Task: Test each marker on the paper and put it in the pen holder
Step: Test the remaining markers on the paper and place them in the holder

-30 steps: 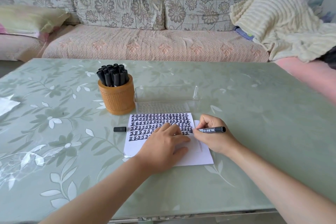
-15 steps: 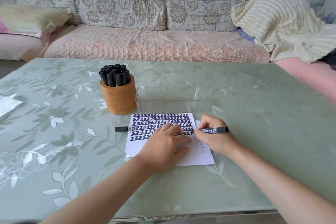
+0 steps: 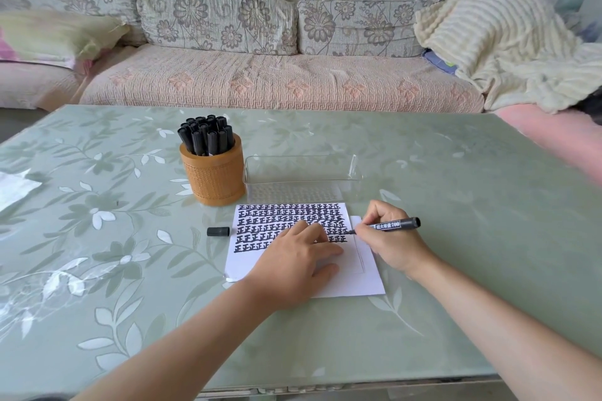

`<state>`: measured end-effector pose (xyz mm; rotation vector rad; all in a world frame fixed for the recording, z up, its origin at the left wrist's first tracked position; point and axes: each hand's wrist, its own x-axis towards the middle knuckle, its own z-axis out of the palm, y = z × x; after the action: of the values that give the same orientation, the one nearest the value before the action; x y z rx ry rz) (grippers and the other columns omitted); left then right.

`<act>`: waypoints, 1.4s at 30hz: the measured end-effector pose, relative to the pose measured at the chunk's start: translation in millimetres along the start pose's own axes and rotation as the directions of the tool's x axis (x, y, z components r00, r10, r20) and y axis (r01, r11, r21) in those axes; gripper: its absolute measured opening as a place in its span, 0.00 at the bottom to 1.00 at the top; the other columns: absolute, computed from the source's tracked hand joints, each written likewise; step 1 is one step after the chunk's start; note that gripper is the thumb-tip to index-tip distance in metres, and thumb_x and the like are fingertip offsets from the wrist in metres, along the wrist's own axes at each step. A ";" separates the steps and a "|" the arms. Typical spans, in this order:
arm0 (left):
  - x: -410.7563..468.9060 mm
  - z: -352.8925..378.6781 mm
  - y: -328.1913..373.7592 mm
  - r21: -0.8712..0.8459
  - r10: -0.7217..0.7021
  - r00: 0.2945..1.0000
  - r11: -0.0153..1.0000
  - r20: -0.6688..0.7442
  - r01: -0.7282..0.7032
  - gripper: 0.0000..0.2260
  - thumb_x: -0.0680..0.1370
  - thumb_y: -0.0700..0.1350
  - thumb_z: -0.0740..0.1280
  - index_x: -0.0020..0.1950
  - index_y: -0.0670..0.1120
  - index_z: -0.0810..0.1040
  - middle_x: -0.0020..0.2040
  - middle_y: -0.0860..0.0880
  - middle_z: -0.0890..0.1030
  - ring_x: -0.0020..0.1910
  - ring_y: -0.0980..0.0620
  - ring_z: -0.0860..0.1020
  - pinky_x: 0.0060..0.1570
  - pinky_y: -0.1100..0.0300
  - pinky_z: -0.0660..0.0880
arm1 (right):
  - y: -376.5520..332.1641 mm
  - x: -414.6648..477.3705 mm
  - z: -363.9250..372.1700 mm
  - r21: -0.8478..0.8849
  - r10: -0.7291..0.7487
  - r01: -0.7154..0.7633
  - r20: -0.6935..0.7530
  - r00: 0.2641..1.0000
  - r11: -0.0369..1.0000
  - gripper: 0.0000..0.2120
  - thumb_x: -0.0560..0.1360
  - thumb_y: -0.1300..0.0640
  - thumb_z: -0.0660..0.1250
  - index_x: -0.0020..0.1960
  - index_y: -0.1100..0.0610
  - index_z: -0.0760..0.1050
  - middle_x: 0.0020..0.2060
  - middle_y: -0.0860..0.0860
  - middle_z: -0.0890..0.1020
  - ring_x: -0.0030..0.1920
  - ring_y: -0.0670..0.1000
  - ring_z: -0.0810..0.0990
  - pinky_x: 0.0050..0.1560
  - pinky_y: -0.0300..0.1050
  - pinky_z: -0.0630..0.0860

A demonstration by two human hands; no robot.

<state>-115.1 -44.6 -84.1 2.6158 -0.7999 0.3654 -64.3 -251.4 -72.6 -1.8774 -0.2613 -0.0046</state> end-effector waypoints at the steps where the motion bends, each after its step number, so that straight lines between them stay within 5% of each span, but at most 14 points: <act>1: -0.5 -0.1 -0.6 -0.002 0.007 1.000 1.000 0.002 -0.007 0.15 0.77 0.56 0.61 0.60 0.55 0.79 0.49 0.54 0.73 0.47 0.51 0.69 0.46 0.58 0.69 | 0.5 0.3 -1.1 0.034 0.017 -0.017 -0.015 1.000 0.999 0.11 0.69 0.68 0.67 0.34 0.60 0.66 0.25 0.53 0.69 0.26 0.50 0.64 0.30 0.42 0.59; 3: -1.6 -1.3 -2.2 -0.023 0.017 1.000 1.000 0.013 -0.017 0.14 0.77 0.55 0.61 0.60 0.55 0.78 0.50 0.54 0.73 0.48 0.51 0.69 0.47 0.56 0.71 | -0.1 0.2 -1.6 0.065 0.025 -0.024 -0.027 0.999 0.998 0.11 0.71 0.69 0.67 0.35 0.59 0.68 0.25 0.55 0.71 0.26 0.51 0.66 0.31 0.44 0.61; 8: -5.4 -10.1 -9.2 -0.099 0.061 0.998 0.993 0.020 -0.059 0.14 0.78 0.50 0.62 0.62 0.51 0.78 0.50 0.52 0.76 0.48 0.50 0.72 0.48 0.53 0.73 | -17.0 2.4 4.3 -0.065 -0.097 0.095 -0.022 0.995 0.993 0.07 0.72 0.63 0.73 0.41 0.52 0.80 0.33 0.43 0.80 0.34 0.44 0.77 0.37 0.37 0.71; 11: -7.5 -21.5 -18.7 -0.078 0.064 0.997 0.995 -0.035 -0.067 0.11 0.78 0.47 0.63 0.60 0.50 0.79 0.49 0.52 0.77 0.49 0.50 0.73 0.49 0.55 0.72 | -33.3 5.4 12.0 -0.079 -0.130 0.133 0.043 0.991 0.988 0.08 0.74 0.64 0.71 0.46 0.52 0.83 0.39 0.49 0.84 0.38 0.46 0.79 0.39 0.33 0.72; 18: -21.3 -55.3 -66.5 0.079 -0.179 0.976 0.979 -0.125 0.189 0.13 0.74 0.40 0.68 0.59 0.48 0.79 0.50 0.51 0.77 0.50 0.49 0.74 0.50 0.55 0.74 | -53.6 7.9 37.2 -0.060 -0.028 0.051 0.330 0.943 0.997 0.24 0.80 0.73 0.53 0.68 0.55 0.73 0.47 0.53 0.79 0.29 0.43 0.73 0.30 0.34 0.68; 22: -33.4 -73.1 -86.0 0.131 -0.347 0.937 0.927 -0.047 0.350 0.18 0.74 0.42 0.64 0.64 0.49 0.73 0.55 0.52 0.74 0.57 0.50 0.70 0.58 0.55 0.71 | -61.9 13.7 52.7 -0.036 0.001 0.012 0.344 0.939 0.999 0.22 0.82 0.67 0.51 0.58 0.48 0.78 0.45 0.56 0.77 0.37 0.53 0.75 0.34 0.41 0.74; 26: -45.6 -82.5 -99.0 0.168 -0.438 0.897 0.890 0.061 0.423 0.19 0.73 0.45 0.62 0.64 0.52 0.71 0.57 0.54 0.73 0.60 0.52 0.68 0.59 0.55 0.69 | -65.3 17.8 62.4 -0.171 0.004 0.058 0.338 0.941 0.984 0.15 0.80 0.68 0.52 0.44 0.53 0.72 0.29 0.46 0.74 0.26 0.45 0.71 0.31 0.43 0.69; 29: -50.8 -82.5 -106.0 0.173 -0.477 0.871 0.873 0.118 0.456 0.15 0.74 0.47 0.62 0.60 0.53 0.72 0.57 0.55 0.72 0.59 0.52 0.68 0.59 0.55 0.69 | -63.8 19.4 69.3 -0.246 -0.043 0.130 0.331 0.943 0.961 0.10 0.80 0.64 0.58 0.47 0.50 0.69 0.35 0.43 0.73 0.31 0.45 0.67 0.35 0.42 0.67; 35: -52.6 -84.9 -109.3 0.055 -0.474 0.877 0.880 0.081 0.471 0.06 0.77 0.50 0.67 0.52 0.51 0.79 0.50 0.53 0.75 0.52 0.52 0.71 0.49 0.56 0.72 | -59.8 22.9 80.6 -0.417 -0.049 0.163 0.272 0.961 0.894 0.11 0.76 0.59 0.69 0.57 0.48 0.79 0.50 0.41 0.81 0.50 0.42 0.78 0.56 0.40 0.73; 42: -51.0 -91.3 -97.2 -0.124 -0.426 0.901 0.901 -0.079 0.415 0.05 0.75 0.48 0.70 0.50 0.55 0.78 0.43 0.60 0.77 0.42 0.58 0.75 0.42 0.61 0.74 | -68.8 22.4 91.6 -0.543 -0.211 0.324 0.260 0.942 0.775 0.09 0.76 0.57 0.68 0.54 0.47 0.80 0.50 0.42 0.79 0.50 0.45 0.76 0.51 0.42 0.71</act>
<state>-112.1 93.3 -47.5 2.5541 -0.1955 0.3207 -66.7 -141.2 -34.3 -2.4401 -0.7277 -0.1192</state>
